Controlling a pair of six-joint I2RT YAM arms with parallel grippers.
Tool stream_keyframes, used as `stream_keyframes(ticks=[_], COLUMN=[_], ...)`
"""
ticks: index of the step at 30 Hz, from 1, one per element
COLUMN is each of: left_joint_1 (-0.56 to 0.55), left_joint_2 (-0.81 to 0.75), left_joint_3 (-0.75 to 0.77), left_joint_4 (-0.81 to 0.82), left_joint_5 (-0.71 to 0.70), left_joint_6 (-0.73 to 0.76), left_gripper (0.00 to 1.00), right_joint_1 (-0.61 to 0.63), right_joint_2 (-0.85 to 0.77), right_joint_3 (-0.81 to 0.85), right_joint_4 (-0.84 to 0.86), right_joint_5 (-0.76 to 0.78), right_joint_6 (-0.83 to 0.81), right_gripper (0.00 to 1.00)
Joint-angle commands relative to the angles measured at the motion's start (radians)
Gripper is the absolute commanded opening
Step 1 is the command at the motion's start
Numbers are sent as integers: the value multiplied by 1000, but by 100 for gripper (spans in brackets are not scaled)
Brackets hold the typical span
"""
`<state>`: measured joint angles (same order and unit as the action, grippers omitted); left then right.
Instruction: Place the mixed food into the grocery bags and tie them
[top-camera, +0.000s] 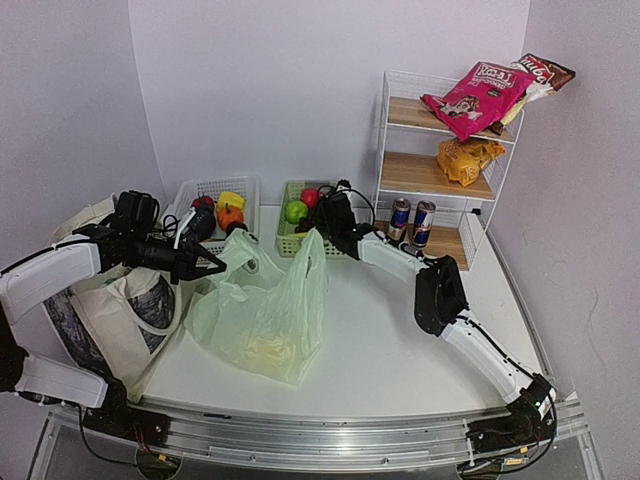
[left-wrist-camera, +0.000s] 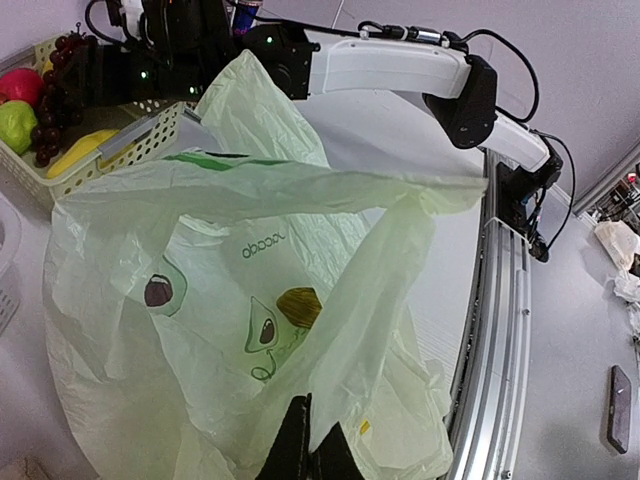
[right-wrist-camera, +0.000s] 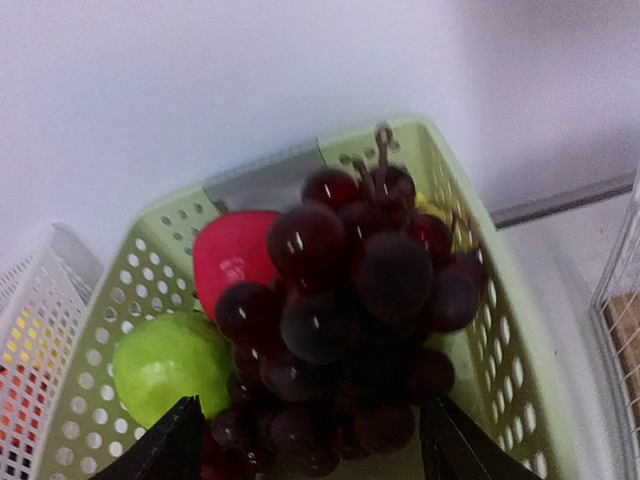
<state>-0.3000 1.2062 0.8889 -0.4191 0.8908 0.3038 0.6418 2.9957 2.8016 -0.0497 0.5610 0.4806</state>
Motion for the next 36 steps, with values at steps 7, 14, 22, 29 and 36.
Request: stream_keyframes(ticks=[7,14,22,29,36], left_joint_1=[22,34,34,34,35], left_joint_2=[43,42,34,5,-22], left_joint_3=[48,61,70,51,32], left_joint_4=[16,-5,3,28,38], left_joint_5=[30,16,12,7,-11], left_joint_6=[-15,-5,-1,-24,-43], left_gripper=[0,0,0,0,0], right_joint_1=[-3,-7,-6,-10,-2], right_joint_2=[96,75,-83,-194,-302], right_joint_3=[-2,-13,-77,-137,-251], right_joint_4=[10,70,168,258,325], right_joint_5=[-126,-126,-180,-361,-360], right_joint_6=[49,57,-33,-50,-78], right_gripper=[47,0,0,0,0])
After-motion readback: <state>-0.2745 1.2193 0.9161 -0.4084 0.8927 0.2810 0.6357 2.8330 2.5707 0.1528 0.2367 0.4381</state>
